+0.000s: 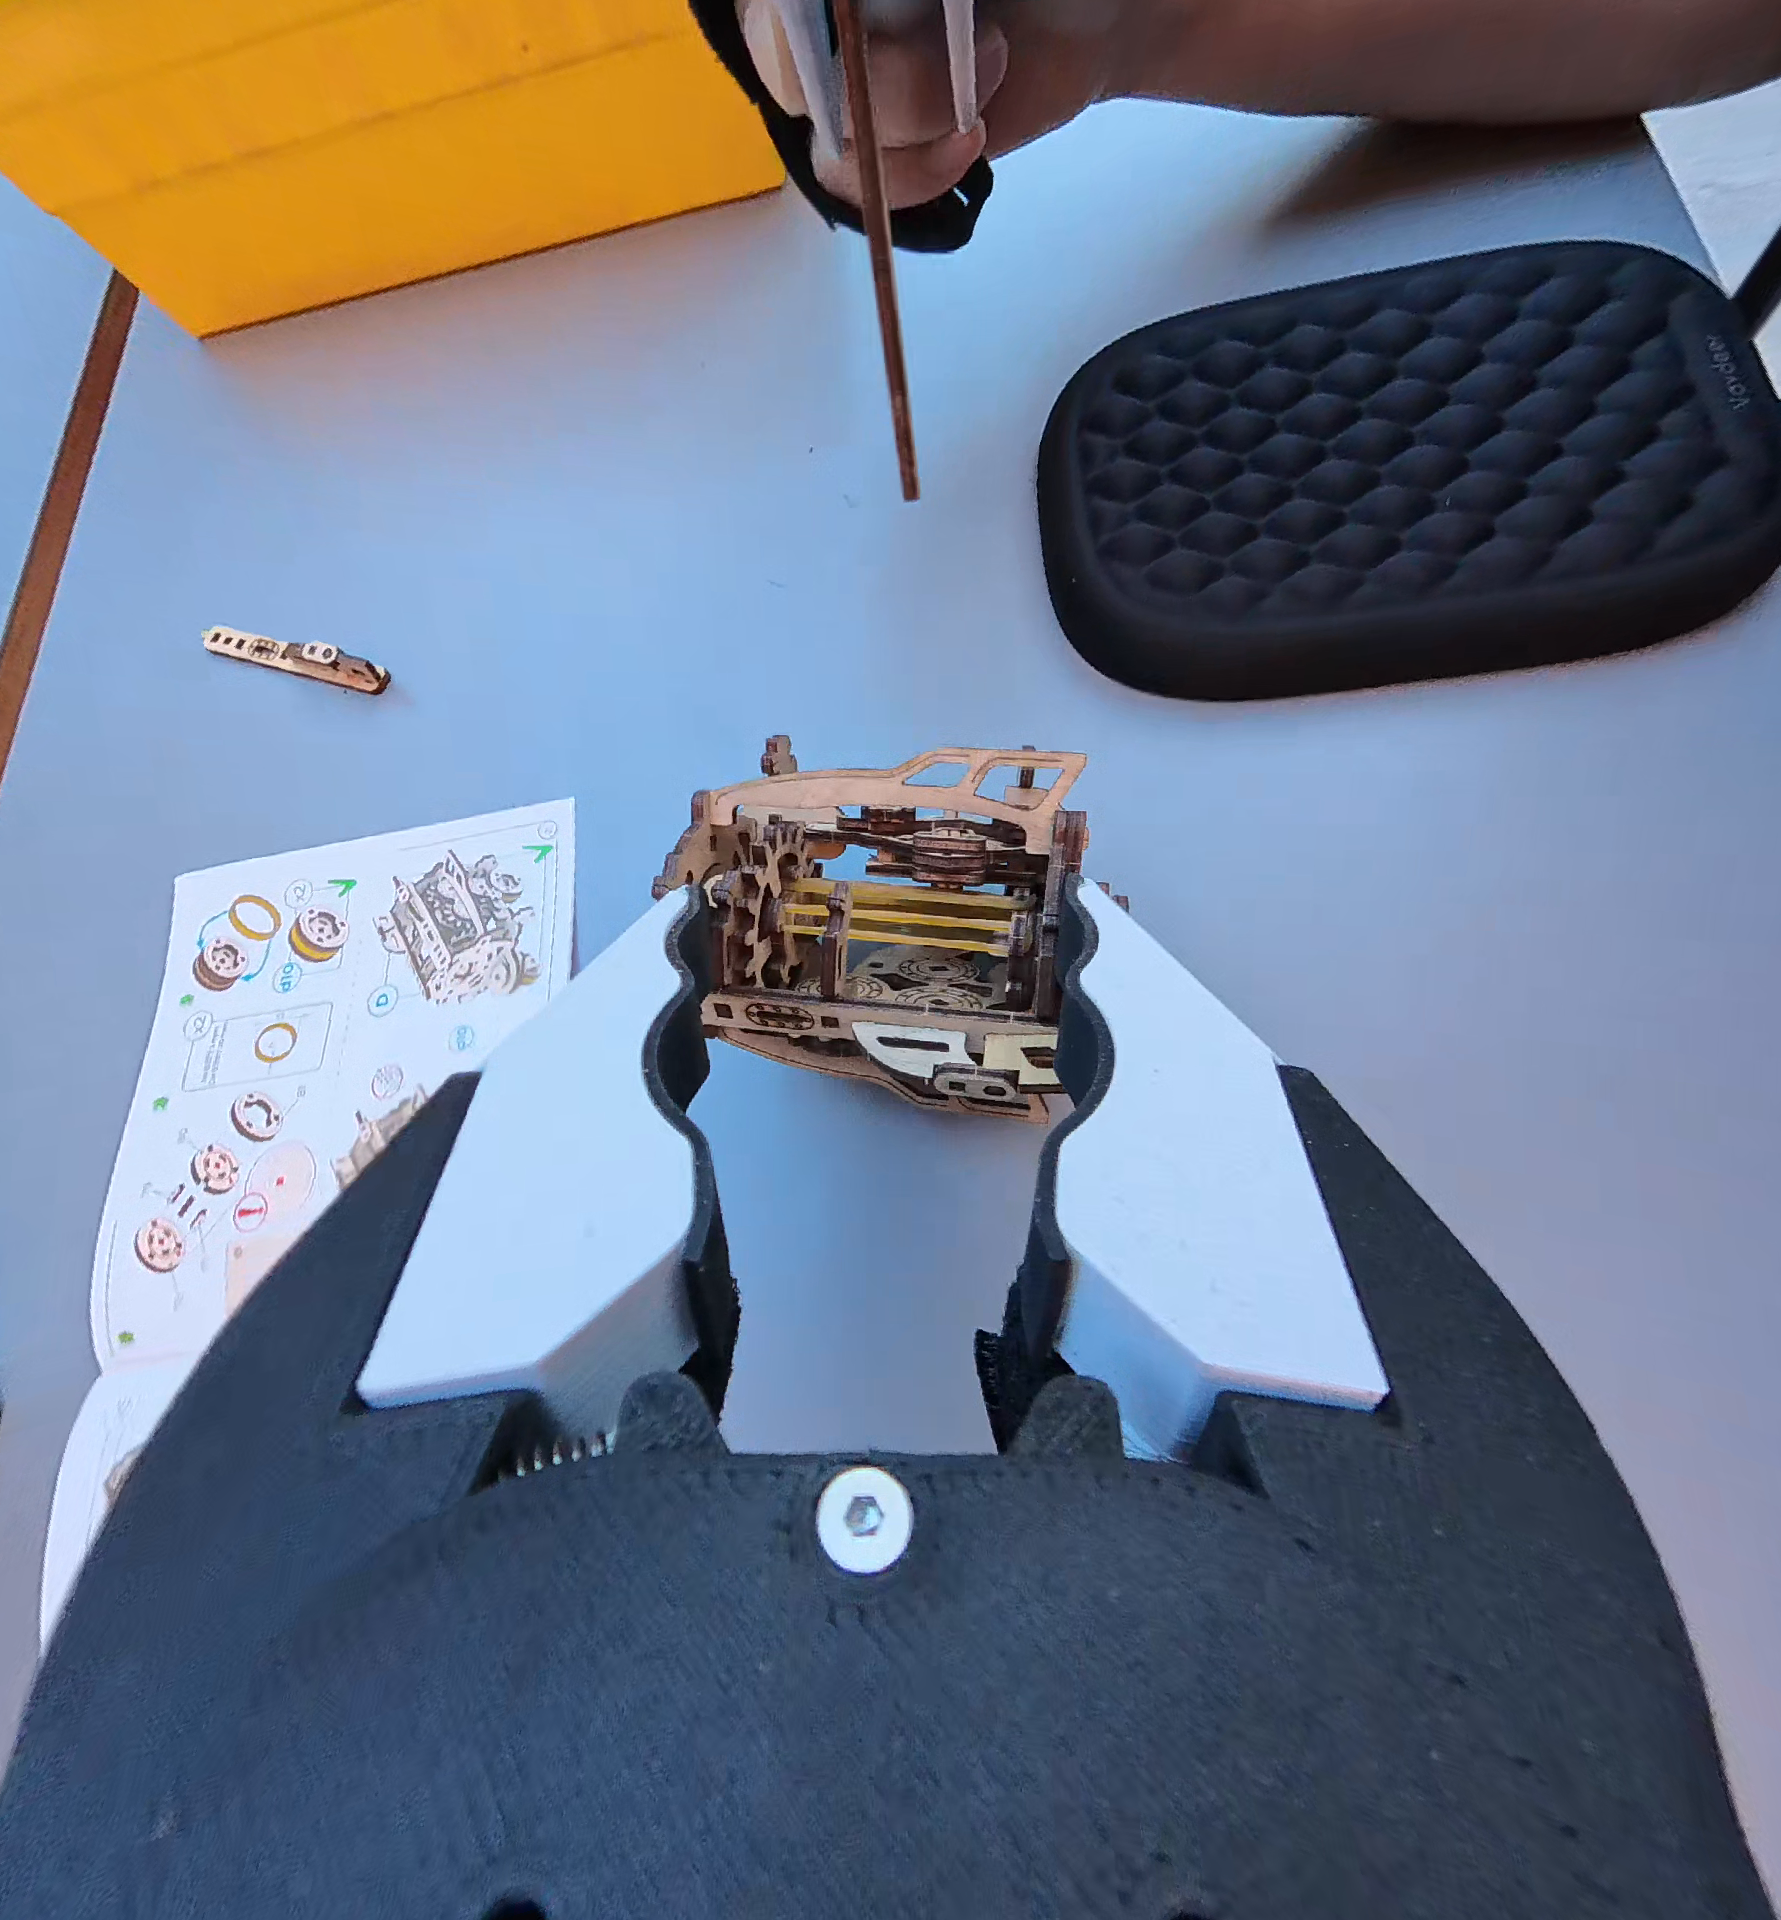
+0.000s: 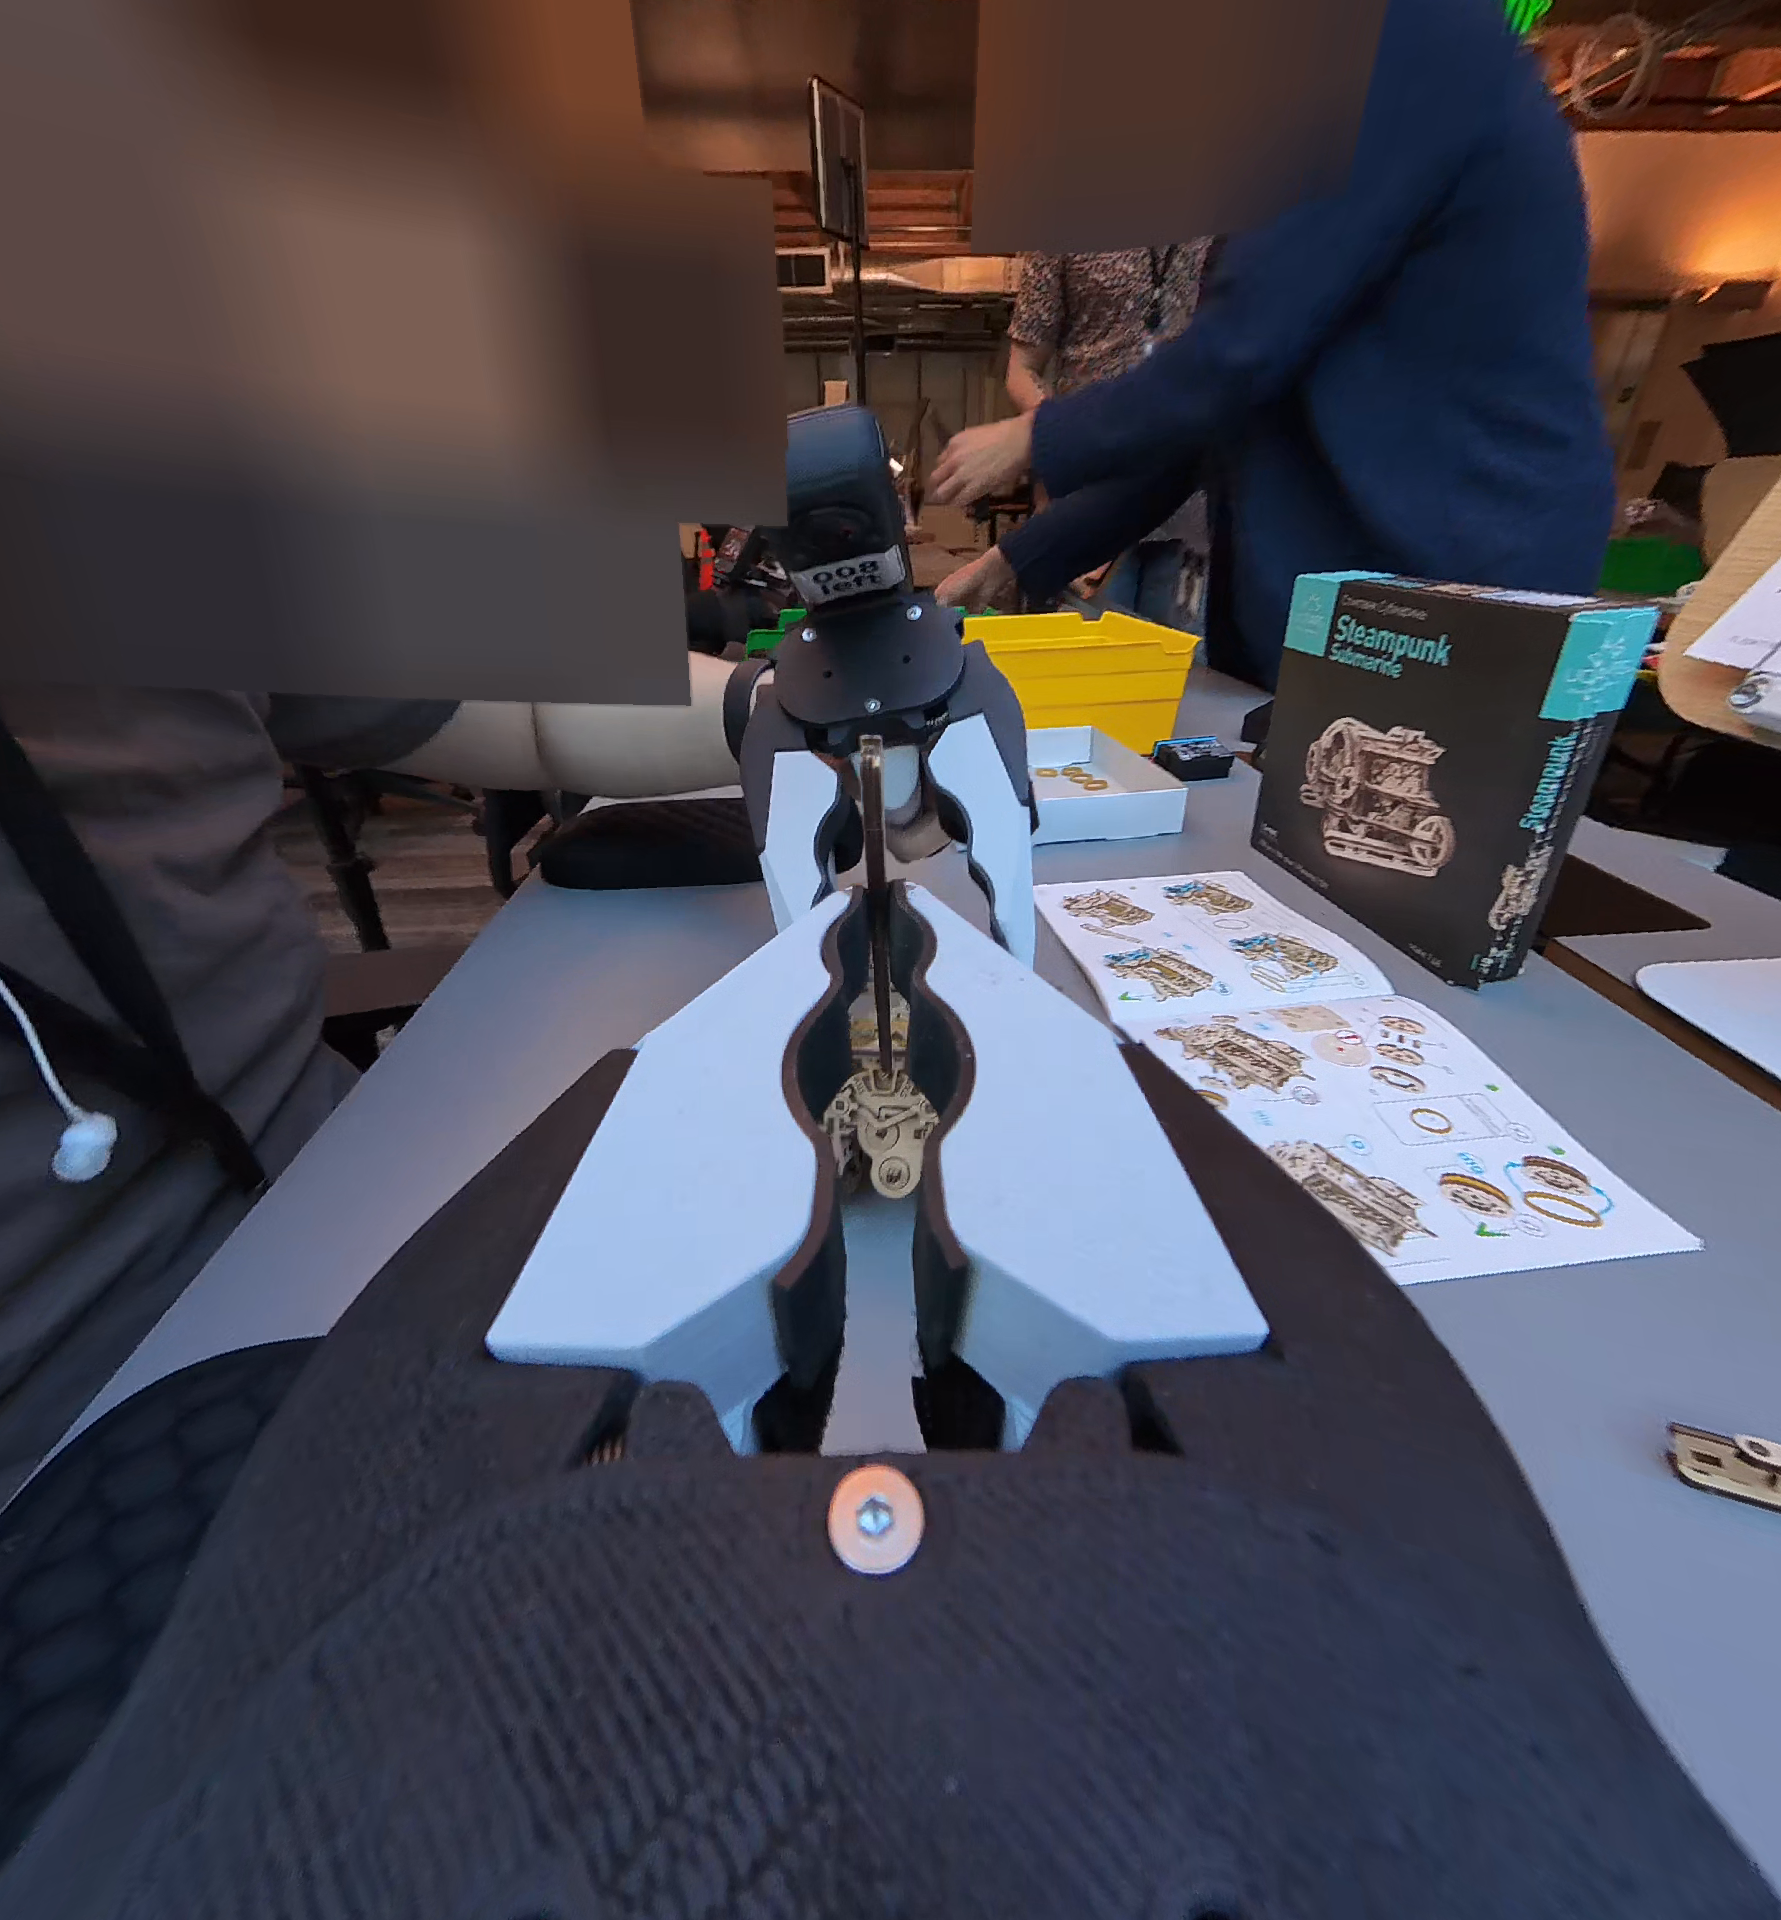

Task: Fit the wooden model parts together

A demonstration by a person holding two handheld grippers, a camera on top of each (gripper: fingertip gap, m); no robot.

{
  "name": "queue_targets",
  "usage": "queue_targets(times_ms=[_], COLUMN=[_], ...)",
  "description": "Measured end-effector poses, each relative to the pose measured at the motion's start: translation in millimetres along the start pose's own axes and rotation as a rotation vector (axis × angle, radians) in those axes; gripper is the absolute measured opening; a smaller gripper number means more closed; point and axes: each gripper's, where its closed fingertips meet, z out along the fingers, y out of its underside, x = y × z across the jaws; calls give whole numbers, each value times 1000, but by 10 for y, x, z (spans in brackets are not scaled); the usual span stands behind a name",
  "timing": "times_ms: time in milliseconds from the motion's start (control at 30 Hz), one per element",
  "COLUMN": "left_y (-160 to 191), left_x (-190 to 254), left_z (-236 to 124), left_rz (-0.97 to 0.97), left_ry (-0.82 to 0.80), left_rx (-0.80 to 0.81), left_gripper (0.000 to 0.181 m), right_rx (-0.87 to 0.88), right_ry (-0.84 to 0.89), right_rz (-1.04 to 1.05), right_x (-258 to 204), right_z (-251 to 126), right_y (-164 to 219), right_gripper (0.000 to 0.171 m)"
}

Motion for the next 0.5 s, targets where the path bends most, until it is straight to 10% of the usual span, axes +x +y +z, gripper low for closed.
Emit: queue_targets(times_ms=[500], left_y=[0], left_x=[27], left_z=[-590], left_rz=[-128], left_ry=[-217], left_rx=[154], left_gripper=[80], right_rx=[-26], right_ry=[-32], right_rz=[10], right_x=[-74], right_z=[167], right_y=[125], right_gripper=[0])
